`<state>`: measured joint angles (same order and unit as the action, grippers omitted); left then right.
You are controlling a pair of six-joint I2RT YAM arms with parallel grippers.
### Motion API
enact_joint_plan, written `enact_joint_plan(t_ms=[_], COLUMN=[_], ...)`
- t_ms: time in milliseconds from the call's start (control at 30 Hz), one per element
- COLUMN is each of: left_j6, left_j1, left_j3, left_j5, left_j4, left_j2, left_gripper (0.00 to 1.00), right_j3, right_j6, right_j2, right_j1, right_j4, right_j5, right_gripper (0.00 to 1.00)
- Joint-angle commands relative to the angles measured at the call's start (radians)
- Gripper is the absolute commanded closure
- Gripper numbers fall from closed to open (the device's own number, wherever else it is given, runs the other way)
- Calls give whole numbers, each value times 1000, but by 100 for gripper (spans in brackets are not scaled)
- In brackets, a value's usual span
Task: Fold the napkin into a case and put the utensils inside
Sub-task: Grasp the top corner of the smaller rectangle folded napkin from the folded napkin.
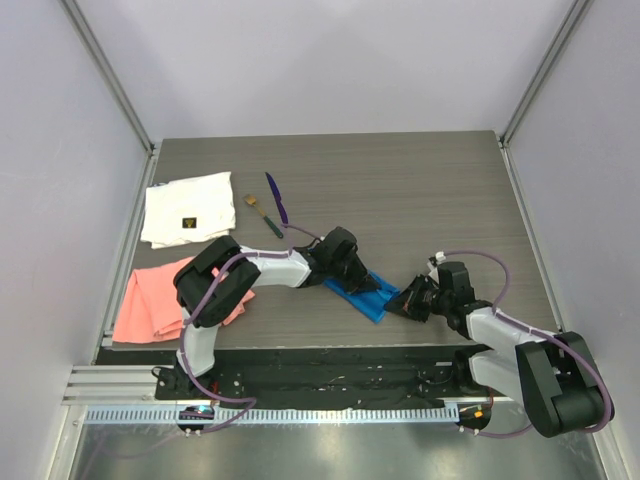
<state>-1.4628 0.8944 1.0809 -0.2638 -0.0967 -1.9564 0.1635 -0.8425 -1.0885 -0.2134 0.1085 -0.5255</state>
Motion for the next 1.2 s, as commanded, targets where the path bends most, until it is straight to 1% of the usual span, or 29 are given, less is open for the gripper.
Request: enact_joint_plan(t_ms=[0,233,333,467,700,867,933,1067,1167], left_j6=[-8,2,12,35,48,122,121,93,82], left_j1=[0,0,3,6,8,8,8,18,32], left_j3=[-35,-107,-118,-125,-164,-96,-99,-163,-171], left_j5=[-38,-86,-107,-121,-161,-161,-163,-172,-198], left_j4=[-69,-126,-138,-110,-109,-11,-8,-49,-84], left_j2=[54,85,96,113,135,137,139,129,103], left_gripper=[100,100,100,100,100,100,100,100,100], right_j3=[-18,-44,-53,-73,-76,-73,-70,-42,-42], right_j6=[-15,-67,-78,-104,-93,-93,-93,-89,-93], right_j2=[-1,10,-10,-30,-7,22,30,35,13], right_j1=[3,3,2,3,3,2,3,3,3], right_j4=[57,57,72,111,79,54,43,16,39], right_j5=[85,157,163,162,196,197,202,217,216], right_gripper=[99,99,99,99,99,99,99,99,99])
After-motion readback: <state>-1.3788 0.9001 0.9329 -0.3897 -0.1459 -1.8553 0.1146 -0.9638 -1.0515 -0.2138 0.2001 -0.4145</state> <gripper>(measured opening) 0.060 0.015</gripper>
